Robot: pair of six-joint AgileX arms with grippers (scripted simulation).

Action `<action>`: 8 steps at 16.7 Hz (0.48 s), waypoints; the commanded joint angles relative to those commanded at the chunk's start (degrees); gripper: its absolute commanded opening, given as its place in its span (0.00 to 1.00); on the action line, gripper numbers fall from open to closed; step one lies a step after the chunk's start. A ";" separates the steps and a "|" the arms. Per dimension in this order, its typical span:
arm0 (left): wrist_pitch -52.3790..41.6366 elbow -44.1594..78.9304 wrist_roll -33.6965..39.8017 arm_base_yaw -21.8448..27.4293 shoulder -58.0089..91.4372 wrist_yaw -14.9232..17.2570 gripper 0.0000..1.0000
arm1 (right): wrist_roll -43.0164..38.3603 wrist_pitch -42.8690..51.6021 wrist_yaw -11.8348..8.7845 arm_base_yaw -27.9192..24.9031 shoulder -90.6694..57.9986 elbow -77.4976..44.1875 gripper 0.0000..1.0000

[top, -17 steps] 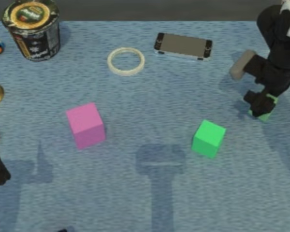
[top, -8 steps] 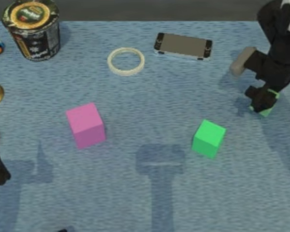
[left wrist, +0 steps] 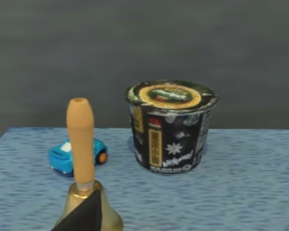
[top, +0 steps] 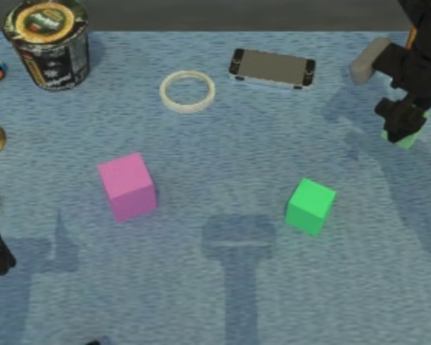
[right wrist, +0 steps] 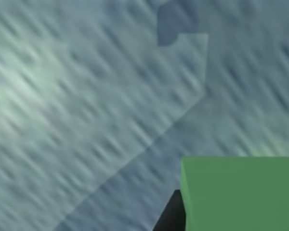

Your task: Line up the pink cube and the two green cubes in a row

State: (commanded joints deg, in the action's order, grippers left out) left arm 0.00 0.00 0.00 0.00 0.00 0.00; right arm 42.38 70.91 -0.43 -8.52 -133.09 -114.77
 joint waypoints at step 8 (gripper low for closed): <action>0.00 0.00 0.00 0.00 0.00 0.00 1.00 | 1.70 -2.87 -0.14 -8.13 7.72 9.67 0.00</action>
State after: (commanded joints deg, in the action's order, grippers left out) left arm 0.00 0.00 0.00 0.00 0.00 0.00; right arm 44.08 68.04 -0.57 -16.65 -125.37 -105.10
